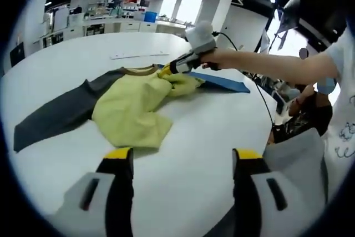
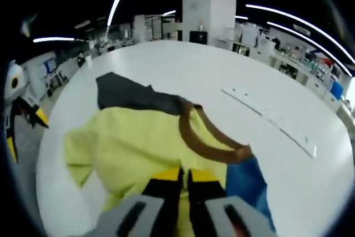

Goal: Fold the garment on the visible template until the final outline fits inside the template.

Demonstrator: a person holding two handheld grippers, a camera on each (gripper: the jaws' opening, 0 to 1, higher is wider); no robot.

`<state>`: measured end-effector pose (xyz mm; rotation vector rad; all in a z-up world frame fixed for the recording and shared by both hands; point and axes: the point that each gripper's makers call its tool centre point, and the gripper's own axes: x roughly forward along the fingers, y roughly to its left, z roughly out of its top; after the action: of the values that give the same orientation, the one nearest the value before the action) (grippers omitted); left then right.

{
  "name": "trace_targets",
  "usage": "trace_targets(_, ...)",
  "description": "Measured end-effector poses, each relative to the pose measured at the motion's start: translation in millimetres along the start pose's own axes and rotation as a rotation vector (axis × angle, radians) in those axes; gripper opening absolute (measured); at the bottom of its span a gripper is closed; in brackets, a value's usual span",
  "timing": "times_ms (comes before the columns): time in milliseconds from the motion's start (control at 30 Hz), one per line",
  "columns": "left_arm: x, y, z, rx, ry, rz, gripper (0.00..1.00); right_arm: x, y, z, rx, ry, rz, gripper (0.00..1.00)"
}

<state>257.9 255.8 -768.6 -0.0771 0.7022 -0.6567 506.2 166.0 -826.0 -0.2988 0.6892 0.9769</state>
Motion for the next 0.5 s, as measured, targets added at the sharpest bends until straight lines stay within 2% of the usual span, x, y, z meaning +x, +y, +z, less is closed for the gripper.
trace_targets(200,0,-1.8,-2.7,0.004,0.007,0.0,0.69,-23,-12,13.3,0.084,-0.092,-0.029,0.08)
trace_targets(333,1,0.6,-0.9,0.007,-0.003,0.006,0.68,-50,-18,17.8,0.159,-0.185,-0.056,0.15)
trace_targets(400,3,0.2,-0.7,0.0,-0.005,0.005,0.68,-63,-18,14.4,0.183,-0.219,-0.053,0.22)
trace_targets(467,6,-0.4,0.7,-0.002,-0.008,0.004,0.68,-79,-14,6.1,0.163,-0.231,-0.062,0.3)
trace_targets(500,7,-0.9,1.7,-0.003,-0.011,0.003,0.68,-84,-18,2.7,0.153,-0.251,-0.065,0.37)
